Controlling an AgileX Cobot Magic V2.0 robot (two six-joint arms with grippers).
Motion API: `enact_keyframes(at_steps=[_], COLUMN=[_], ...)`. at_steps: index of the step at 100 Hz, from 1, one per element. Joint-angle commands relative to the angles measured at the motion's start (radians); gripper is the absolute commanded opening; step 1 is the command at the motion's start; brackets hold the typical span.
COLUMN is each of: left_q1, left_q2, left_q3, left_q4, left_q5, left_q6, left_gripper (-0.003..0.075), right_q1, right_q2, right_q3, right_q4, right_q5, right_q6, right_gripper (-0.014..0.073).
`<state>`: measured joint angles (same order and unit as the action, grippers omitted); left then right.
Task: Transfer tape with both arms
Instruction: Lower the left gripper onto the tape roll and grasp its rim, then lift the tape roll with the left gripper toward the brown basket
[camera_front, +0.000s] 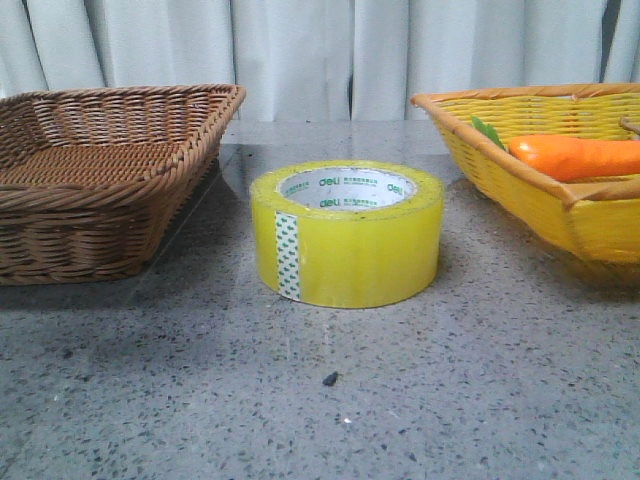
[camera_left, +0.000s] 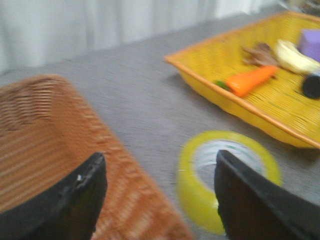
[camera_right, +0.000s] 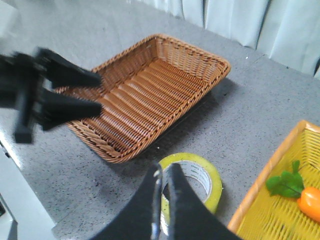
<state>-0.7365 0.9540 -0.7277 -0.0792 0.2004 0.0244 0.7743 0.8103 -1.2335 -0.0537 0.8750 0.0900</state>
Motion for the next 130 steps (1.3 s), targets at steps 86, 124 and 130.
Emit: enact_keyframes(at_steps=[86, 124, 130], left_q1=[-0.24, -0.24, -0.24], left_q2=[0.653, 0.639, 0.618], left_q3=[-0.388, -0.388, -0.388], left_q4=[-0.004, -0.004, -0.004], left_q5=[0.061, 0.057, 0.057], left_q6=[-0.001, -0.001, -0.001], left_gripper=[0.0337, -0.002, -0.002], right_q1=[0.001, 0.001, 0.001], right_q2=[-0.208, -0.208, -0.208], right_q3=[0.169, 0.169, 0.169], right_q4=[-0.016, -0.016, -0.016], right_q5=[-0.078, -0.078, -0.078], right_q6=[0.06, 0.06, 0.06], right_gripper=[-0.0065, -0.0065, -0.0065])
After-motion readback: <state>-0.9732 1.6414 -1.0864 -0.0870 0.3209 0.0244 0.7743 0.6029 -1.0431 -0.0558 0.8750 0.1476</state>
